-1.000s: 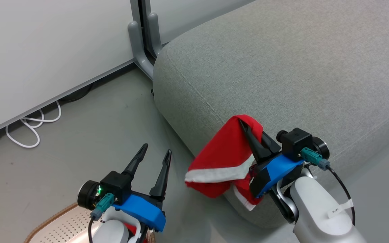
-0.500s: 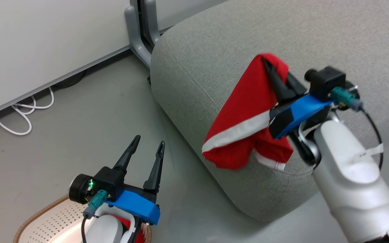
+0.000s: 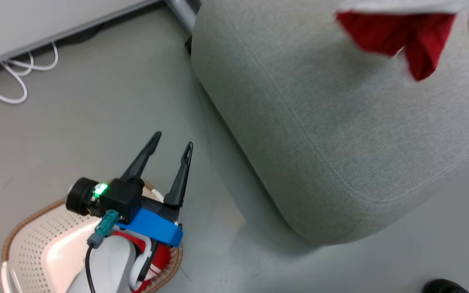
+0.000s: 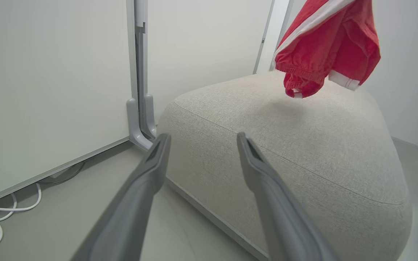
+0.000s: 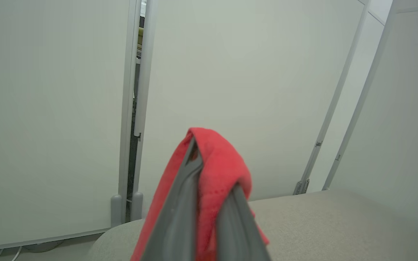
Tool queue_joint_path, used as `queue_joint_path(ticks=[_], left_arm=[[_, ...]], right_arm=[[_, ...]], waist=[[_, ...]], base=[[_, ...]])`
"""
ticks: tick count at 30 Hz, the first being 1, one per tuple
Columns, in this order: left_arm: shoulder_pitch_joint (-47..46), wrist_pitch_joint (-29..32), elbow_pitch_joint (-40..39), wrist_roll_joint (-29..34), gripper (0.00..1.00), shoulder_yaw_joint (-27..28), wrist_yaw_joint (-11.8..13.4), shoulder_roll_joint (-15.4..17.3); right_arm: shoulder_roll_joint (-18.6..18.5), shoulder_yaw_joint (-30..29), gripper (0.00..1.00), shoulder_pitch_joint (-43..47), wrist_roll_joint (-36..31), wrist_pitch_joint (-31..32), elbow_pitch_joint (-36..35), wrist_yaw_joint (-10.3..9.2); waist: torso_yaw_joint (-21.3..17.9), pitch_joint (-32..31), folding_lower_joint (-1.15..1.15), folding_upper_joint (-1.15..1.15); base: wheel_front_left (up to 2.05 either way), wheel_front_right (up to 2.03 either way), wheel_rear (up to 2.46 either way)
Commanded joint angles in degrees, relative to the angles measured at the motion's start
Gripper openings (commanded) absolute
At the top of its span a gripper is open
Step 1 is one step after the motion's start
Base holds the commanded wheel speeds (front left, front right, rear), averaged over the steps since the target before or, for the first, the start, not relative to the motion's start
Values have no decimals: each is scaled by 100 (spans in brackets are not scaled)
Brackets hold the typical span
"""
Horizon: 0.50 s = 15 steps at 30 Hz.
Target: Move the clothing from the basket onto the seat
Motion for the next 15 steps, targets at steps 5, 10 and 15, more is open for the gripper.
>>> queue_joint_path(ticks=[5, 10, 15], left_arm=[[-365, -14, -256, 97, 100, -129, -8, 220], [-604, -14, -504, 166, 100, -187, -8, 367], [-699, -14, -643, 200, 100, -255, -8, 482]], right_arm=[[-262, -559, 0, -238, -44, -165, 377, -1], [-323, -983, 0, -97, -90, -365, 836, -1], [-226, -1379, 0, 121, -242, -534, 1385, -1]], waist=[[284, 735, 0, 0], [424, 1258, 0, 0], [544, 1565, 0, 0]], base=[[0, 0, 0], [0, 0, 0], [0, 0, 0]])
